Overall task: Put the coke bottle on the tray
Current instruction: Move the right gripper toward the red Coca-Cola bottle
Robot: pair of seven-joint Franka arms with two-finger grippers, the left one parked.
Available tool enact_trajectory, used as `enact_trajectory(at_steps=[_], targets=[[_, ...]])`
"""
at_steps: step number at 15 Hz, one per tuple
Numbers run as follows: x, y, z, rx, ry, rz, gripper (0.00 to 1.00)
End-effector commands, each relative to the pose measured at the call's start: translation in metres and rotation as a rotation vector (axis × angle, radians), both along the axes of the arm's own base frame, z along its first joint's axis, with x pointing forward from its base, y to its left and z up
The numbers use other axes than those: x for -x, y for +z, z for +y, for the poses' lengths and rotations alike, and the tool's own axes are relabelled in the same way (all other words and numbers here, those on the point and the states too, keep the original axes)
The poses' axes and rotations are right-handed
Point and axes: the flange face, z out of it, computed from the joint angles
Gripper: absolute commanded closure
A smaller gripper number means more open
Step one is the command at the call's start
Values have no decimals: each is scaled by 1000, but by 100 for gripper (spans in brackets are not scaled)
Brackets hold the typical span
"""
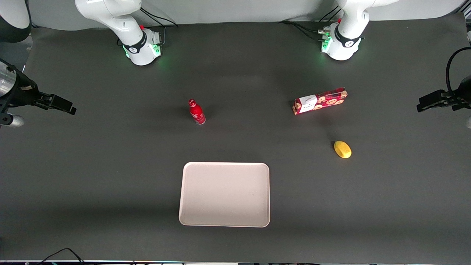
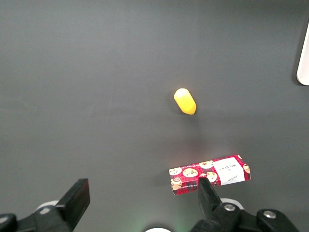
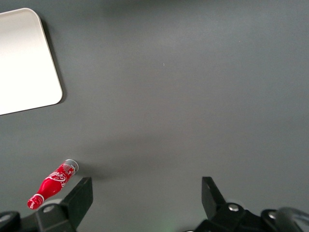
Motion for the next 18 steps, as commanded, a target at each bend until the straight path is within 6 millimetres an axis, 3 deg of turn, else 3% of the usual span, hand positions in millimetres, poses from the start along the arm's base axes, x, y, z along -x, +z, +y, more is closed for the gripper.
enact_trajectory(at_steps=[1,3,5,9,11,13,15,18], targets=[[3,10,7,1,23,-7,0],[5,10,6,-1,24,6,0],[14,9,25,-10,56,63,0],[53,20,151,-4,92,126,0],[71,11,211,-31,65,158,0],[88,-17,266,-5,52,153,0],[108,-68,310,10,26,127,0],[126,-142,334,10,5,100,0]])
